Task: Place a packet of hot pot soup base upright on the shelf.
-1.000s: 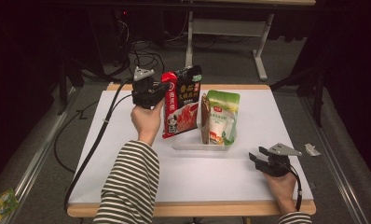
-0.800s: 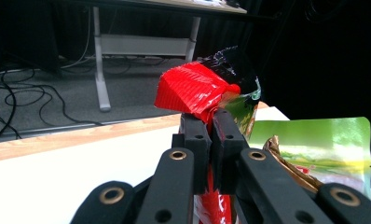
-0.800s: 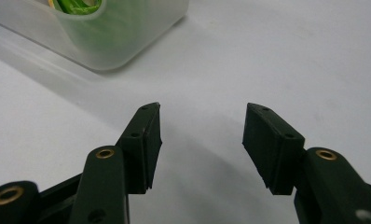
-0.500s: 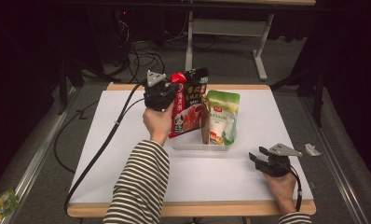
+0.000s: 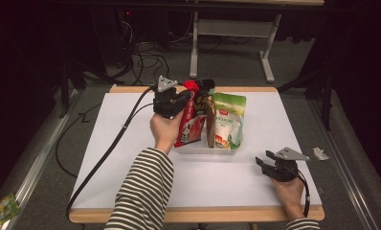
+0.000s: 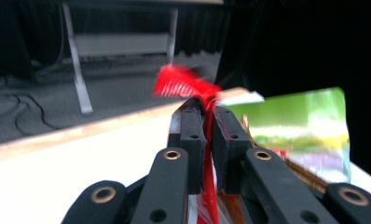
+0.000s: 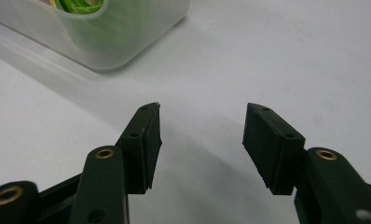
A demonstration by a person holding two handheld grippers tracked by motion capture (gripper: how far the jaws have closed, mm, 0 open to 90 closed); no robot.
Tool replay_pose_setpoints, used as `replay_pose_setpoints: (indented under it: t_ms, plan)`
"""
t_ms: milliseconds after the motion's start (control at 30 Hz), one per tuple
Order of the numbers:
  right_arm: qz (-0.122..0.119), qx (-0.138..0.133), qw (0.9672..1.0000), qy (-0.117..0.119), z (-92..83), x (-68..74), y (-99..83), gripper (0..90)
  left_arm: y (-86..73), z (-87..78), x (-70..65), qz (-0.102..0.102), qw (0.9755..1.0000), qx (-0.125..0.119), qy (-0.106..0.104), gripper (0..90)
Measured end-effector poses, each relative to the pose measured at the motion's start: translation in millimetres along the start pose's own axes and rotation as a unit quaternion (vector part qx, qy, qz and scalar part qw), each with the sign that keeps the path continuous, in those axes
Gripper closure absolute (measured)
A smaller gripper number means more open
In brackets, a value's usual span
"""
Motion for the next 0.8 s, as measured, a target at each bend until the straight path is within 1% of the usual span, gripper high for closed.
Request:
replay_pose_setpoints:
  t_ms: [33, 100, 133, 233, 300, 400, 467, 500, 567, 633, 667, 700, 800]
  plan:
    - [0.000, 0.000, 1.0000, 0.000, 0.0, 0.1, 0.0, 47.3, -1.4, -0.3, 0.3, 0.006, 1.0000, -0.001, -0.004, 83.4]
    - [-0.003, -0.001, 1.0000, 0.000, 0.1, -0.3, 0.1, 47.3, -2.3, -1.8, 0.1, 0.011, 0.9999, 0.004, -0.004, 83.4]
    - [-0.006, 0.000, 1.0000, -0.001, 0.4, -0.7, 0.1, 47.4, -2.3, -2.8, 0.2, 0.012, 0.9999, 0.007, -0.006, 83.1]
    - [-0.004, 0.000, 1.0000, -0.001, 0.5, 0.0, 0.2, 47.3, -3.7, -3.9, 1.2, 0.015, 0.9996, 0.021, -0.010, 79.8]
    - [-0.003, 0.000, 1.0000, -0.001, 0.4, 0.0, 0.2, 47.4, -7.1, -4.3, 1.5, 0.021, 0.9991, 0.033, -0.012, 77.6]
    - [-0.003, 0.000, 1.0000, 0.000, 0.4, 0.0, 0.2, 47.3, -12.1, -6.6, 2.9, 0.024, 0.9988, 0.041, -0.014, 74.3]
    - [-0.007, -0.001, 1.0000, -0.001, 0.3, -0.5, 0.1, 47.4, -17.1, -9.3, 4.5, 0.029, 0.9983, 0.049, -0.013, 73.7]
    - [-0.003, -0.001, 1.0000, 0.000, 0.3, 0.1, 0.2, 47.4, -18.7, -10.4, 4.7, 0.030, 0.9981, 0.052, -0.014, 73.3]
    - [-0.006, -0.001, 1.0000, 0.000, 0.3, -0.2, 0.1, 47.3, -24.6, -14.2, 5.8, 0.036, 0.9971, 0.064, -0.017, 71.9]
    - [-0.002, 0.000, 1.0000, 0.000, 0.3, 0.4, 0.1, 47.4, -30.5, -16.8, 6.2, 0.041, 0.9962, 0.075, -0.018, 71.5]
    - [-0.007, -0.001, 1.0000, -0.001, 0.3, -0.2, 0.1, 47.4, -33.8, -18.0, 6.8, 0.046, 0.9954, 0.083, -0.015, 71.5]
    - [-0.005, -0.001, 1.0000, -0.001, 0.1, -0.1, 0.0, 47.4, -36.5, -18.3, 6.9, 0.047, 0.9952, 0.085, -0.015, 71.5]
    - [-0.003, -0.003, 1.0000, 0.000, -0.4, -0.1, 0.0, 47.4, -50.3, -20.5, 8.6, 0.049, 0.9927, 0.109, -0.020, 71.9]
Point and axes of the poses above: each handheld gripper's, and its own axes: z roughly forward along the jaws, y roughly out of its top, x roughly to its left, the point moved 4 cm from there along z, roughly forward along the jaws, and after that the axes turned 10 degrees about x, right-handed, at the moved point
